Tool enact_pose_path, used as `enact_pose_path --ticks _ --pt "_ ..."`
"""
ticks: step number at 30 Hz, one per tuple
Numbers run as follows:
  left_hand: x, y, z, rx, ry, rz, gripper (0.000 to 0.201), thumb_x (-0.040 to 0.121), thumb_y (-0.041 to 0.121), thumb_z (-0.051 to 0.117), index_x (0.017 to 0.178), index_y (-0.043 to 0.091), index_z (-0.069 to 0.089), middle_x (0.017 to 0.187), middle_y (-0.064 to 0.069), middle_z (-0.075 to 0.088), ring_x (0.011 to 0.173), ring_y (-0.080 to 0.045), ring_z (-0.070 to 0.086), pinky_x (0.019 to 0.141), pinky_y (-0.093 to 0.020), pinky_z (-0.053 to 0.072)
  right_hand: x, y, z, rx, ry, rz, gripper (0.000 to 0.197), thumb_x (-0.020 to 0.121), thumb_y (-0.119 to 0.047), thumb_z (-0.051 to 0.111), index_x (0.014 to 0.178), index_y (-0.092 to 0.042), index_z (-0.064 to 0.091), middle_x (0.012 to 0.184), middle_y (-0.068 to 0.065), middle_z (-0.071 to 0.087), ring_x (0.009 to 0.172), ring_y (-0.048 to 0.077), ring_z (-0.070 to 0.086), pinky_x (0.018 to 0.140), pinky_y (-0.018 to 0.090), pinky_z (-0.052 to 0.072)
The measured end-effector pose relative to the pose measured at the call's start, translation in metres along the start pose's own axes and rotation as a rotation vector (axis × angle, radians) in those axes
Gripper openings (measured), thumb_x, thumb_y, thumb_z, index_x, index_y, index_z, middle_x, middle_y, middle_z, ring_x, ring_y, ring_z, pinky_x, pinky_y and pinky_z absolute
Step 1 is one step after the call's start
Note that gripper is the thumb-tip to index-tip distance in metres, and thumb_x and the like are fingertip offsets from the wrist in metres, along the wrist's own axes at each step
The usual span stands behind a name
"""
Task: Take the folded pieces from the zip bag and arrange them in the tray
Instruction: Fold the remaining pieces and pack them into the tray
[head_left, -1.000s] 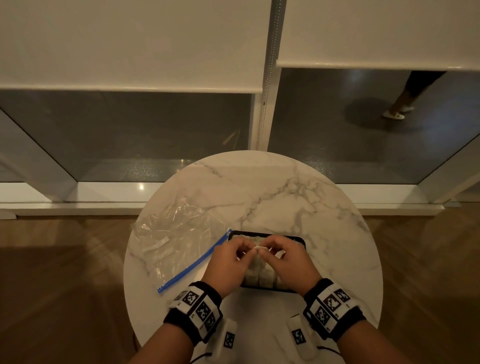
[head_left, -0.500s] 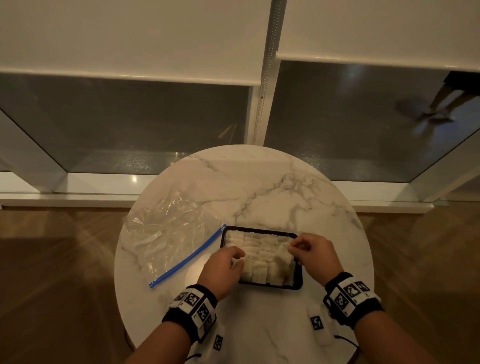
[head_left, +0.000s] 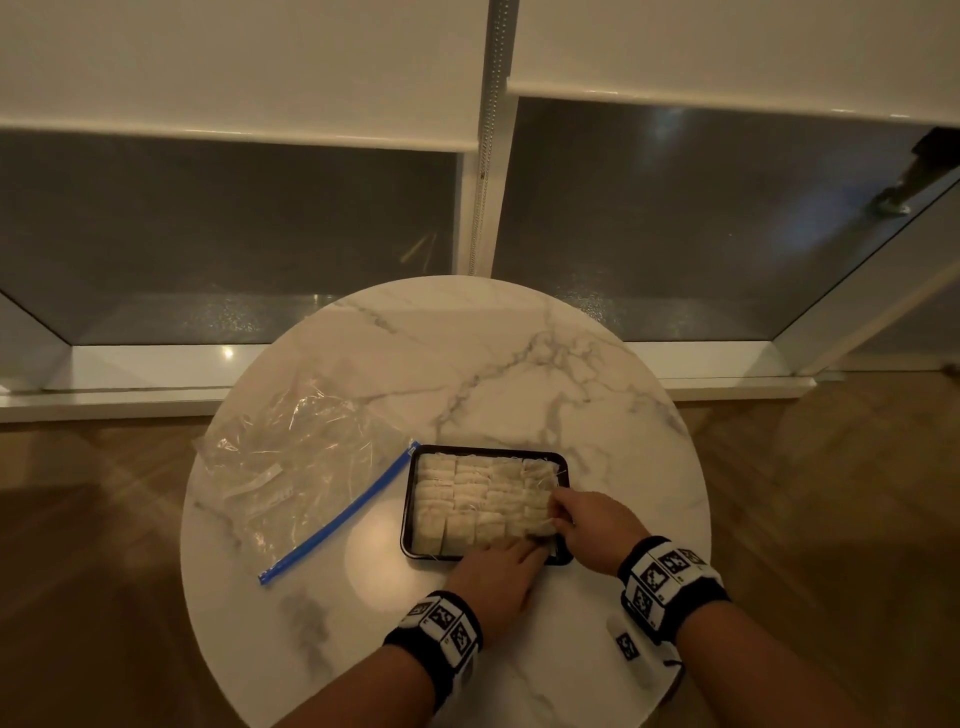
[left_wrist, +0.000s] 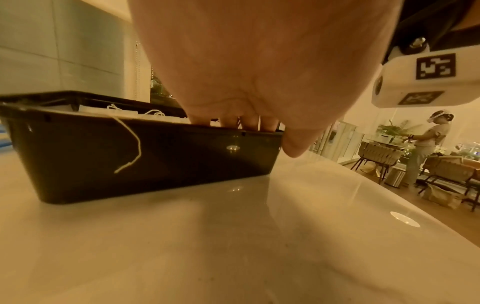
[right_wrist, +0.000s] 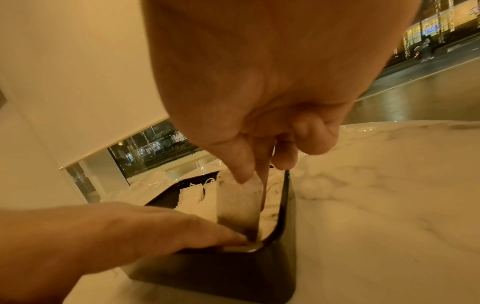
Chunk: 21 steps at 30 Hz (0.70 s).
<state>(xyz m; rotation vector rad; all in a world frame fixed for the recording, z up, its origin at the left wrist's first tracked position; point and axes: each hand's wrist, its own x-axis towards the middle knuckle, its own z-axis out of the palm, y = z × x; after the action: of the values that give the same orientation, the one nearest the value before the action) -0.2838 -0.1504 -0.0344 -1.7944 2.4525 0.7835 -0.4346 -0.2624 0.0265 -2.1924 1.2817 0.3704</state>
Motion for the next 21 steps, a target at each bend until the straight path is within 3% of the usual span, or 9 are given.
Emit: enact_pose_path --ticks 5,11,15,18,21 --pt "0.004 -0.002 0.002 0.026 -0.033 -0.063 0.049 0.105 0.03 0.037 0.151 0.018 0.033 0.154 -0.01 0.039 0.137 -0.032 0.042 0.111 -0.046 0.035 0.007 -0.004 -0.008 0.105 -0.153 -0.001 0.008 0.097 -0.017 0.043 0.095 -0.024 0.046 0.103 0.008 0.062 0.091 0.025 0.057 0.082 0.041 0.048" --pt "0.005 -0.005 0.01 0.08 -0.019 -0.1 0.037 0.105 0.025 0.033 0.138 0.014 0.047 0.143 -0.011 0.05 0.129 -0.032 0.047 0.107 -0.045 0.037 0.016 -0.012 -0.016 -0.033 -0.24 -0.003 0.014 0.094 -0.007 0.041 0.096 -0.02 0.046 0.097 0.006 0.055 0.086 0.024 0.051 0.071 0.031 0.038" --pt "0.005 -0.007 0.012 0.084 0.007 -0.11 0.035 0.104 0.019 0.033 0.134 0.012 0.05 0.136 -0.012 0.053 0.124 -0.032 0.049 0.105 -0.044 0.037 0.021 -0.02 -0.019 -0.112 -0.298 0.011 0.022 0.093 -0.004 0.041 0.11 -0.012 0.054 0.104 0.012 0.056 0.084 0.024 0.051 0.065 0.03 0.041" --pt "0.004 -0.007 0.011 0.05 0.027 -0.112 0.034 0.104 0.018 0.033 0.132 0.011 0.051 0.134 -0.012 0.053 0.122 -0.031 0.049 0.105 -0.042 0.036 0.025 -0.022 -0.018 -0.131 -0.337 0.024 0.028 0.093 -0.001 0.041 0.115 -0.012 0.054 0.109 0.015 0.057 0.075 0.023 0.053 0.053 0.025 0.044" --pt "0.002 -0.007 0.01 -0.024 0.063 -0.119 0.032 0.105 0.02 0.033 0.13 0.012 0.051 0.129 -0.011 0.056 0.115 -0.03 0.052 0.102 -0.039 0.037 0.027 -0.022 -0.013 -0.144 -0.352 0.027 0.023 0.095 -0.005 0.042 0.113 -0.011 0.055 0.103 0.011 0.055 0.062 0.016 0.05 0.049 0.024 0.042"
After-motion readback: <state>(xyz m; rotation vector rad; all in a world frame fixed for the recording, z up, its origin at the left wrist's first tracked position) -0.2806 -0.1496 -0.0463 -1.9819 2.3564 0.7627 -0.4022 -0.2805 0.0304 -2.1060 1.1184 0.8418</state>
